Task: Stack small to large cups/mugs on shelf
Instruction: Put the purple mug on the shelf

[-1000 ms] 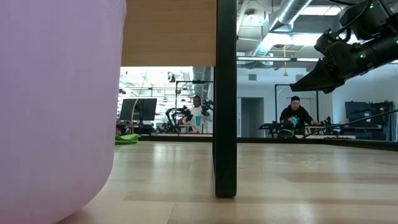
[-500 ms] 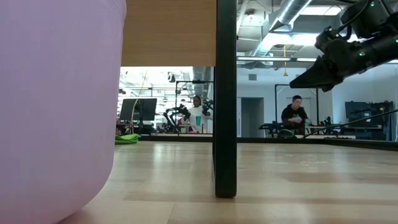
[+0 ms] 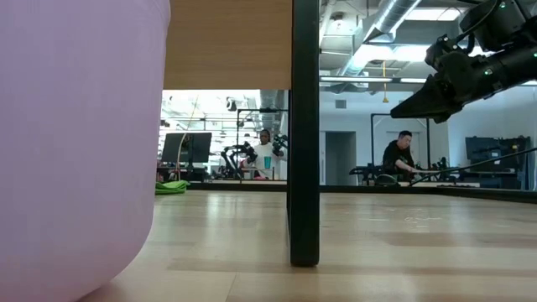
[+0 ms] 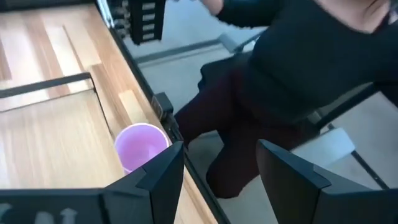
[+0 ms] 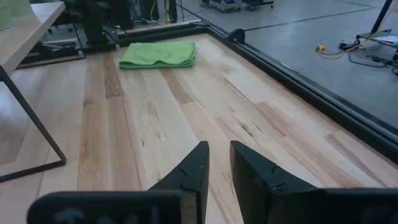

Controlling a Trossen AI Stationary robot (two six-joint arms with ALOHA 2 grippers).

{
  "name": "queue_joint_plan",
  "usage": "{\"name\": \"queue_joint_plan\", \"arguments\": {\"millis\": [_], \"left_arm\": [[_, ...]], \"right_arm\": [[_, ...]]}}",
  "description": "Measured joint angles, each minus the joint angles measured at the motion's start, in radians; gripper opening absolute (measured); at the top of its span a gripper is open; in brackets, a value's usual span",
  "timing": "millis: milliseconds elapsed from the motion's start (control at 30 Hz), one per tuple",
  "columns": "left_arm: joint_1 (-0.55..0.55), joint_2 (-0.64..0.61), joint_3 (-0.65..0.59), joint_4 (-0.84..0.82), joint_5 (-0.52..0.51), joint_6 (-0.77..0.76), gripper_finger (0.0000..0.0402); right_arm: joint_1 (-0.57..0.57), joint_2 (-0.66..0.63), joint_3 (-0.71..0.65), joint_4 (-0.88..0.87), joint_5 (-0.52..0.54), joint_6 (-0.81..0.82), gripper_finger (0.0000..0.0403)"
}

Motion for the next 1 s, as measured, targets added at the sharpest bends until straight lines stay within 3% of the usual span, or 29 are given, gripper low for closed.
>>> {"name": "queue_joint_plan", "arguments": {"millis": [233,467,1000], "left_arm": [[0.0,0.184,0.218,-0.147,0.007,-0.052,0.0192],[-0.001,0.313,0.357,-0.214,0.003,-0.121,0.0192],[0.02,0.396,0.38,-0.237,-0.045,-0.312,0.0192]], "right_arm": [[0.0,0.0,0.0,0.0,0.0,0.0,0.0087],[0.0,0.0,0.0,-0.001,0.0,0.0,0.0087],[0.0,0.0,0.0,-0.014,0.0,0.027,0.0087]]}}
